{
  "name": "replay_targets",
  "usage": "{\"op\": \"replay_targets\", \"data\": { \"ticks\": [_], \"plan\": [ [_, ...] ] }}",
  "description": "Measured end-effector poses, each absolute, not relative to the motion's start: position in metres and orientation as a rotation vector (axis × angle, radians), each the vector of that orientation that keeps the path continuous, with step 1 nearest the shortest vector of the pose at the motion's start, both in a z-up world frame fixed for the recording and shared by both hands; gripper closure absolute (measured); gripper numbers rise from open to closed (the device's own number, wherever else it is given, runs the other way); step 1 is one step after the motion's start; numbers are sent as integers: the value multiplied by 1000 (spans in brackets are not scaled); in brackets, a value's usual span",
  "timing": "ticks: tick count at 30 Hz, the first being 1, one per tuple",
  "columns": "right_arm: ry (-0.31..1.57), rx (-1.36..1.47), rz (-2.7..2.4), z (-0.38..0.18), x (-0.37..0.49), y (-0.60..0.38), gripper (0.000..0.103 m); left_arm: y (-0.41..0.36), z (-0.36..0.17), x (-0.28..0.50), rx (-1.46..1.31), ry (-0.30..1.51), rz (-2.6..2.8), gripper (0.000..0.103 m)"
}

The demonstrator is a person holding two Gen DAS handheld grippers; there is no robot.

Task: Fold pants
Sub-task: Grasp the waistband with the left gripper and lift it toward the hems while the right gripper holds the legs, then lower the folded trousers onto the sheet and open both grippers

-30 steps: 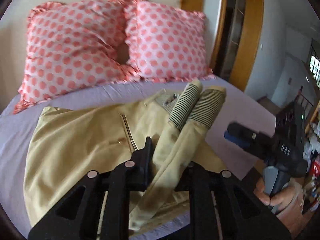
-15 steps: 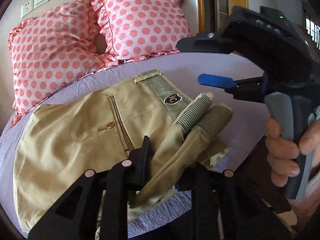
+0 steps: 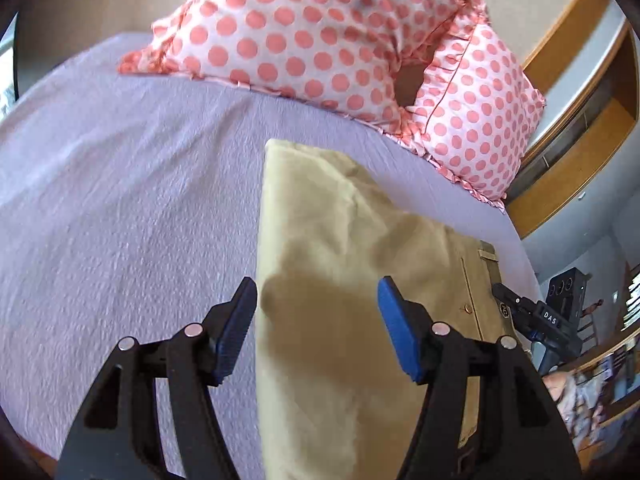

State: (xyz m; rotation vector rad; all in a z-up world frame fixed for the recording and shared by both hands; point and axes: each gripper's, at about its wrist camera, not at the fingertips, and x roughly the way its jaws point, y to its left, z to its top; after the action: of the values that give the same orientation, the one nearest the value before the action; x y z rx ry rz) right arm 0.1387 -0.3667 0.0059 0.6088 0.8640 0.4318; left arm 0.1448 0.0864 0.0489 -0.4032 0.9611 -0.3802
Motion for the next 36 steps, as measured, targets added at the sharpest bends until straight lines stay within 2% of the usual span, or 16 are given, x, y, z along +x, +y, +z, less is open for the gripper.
{"op": "replay_targets", "data": {
  "ticks": [2,6,7,8,9,10,11,15,22,27,30,31,32,33,36],
  "plan": [
    [864,645,430,4,142,-372,61,89,35,161,-428,1024,-418,41],
    [887,651,472,3,152,-368,61,83,32,186,-444,1042,-476,33],
    [897,666,501,2,155,-366,73,83,31,191,-458,1045,-485,33],
    [898,710,547,-1,157,-367,89,83,30,197,-467,1051,-487,42],
    [886,744,574,-2,157,-369,90,84,28,200,-471,1062,-473,73],
    [866,762,596,0,156,-371,91,86,28,202,-487,1066,-469,86],
    [847,774,618,3,156,-372,92,88,30,203,-518,1058,-498,92],
    [785,758,639,28,171,-372,95,81,53,212,-482,993,-517,94],
    [661,782,514,54,242,-388,95,45,82,282,-378,863,-390,91],
    [844,694,235,21,270,-391,89,34,53,317,-288,944,-196,86],
    [759,734,225,33,239,-409,80,47,67,287,-236,855,-147,83],
    [725,744,261,39,228,-411,60,48,74,273,-214,829,-150,81],
    [696,745,309,45,217,-408,47,47,80,259,-199,805,-169,74],
    [689,735,361,47,210,-403,47,44,85,243,-194,786,-202,64],
    [749,736,486,43,199,-380,47,24,90,207,-197,779,-355,44]
  ]
}}
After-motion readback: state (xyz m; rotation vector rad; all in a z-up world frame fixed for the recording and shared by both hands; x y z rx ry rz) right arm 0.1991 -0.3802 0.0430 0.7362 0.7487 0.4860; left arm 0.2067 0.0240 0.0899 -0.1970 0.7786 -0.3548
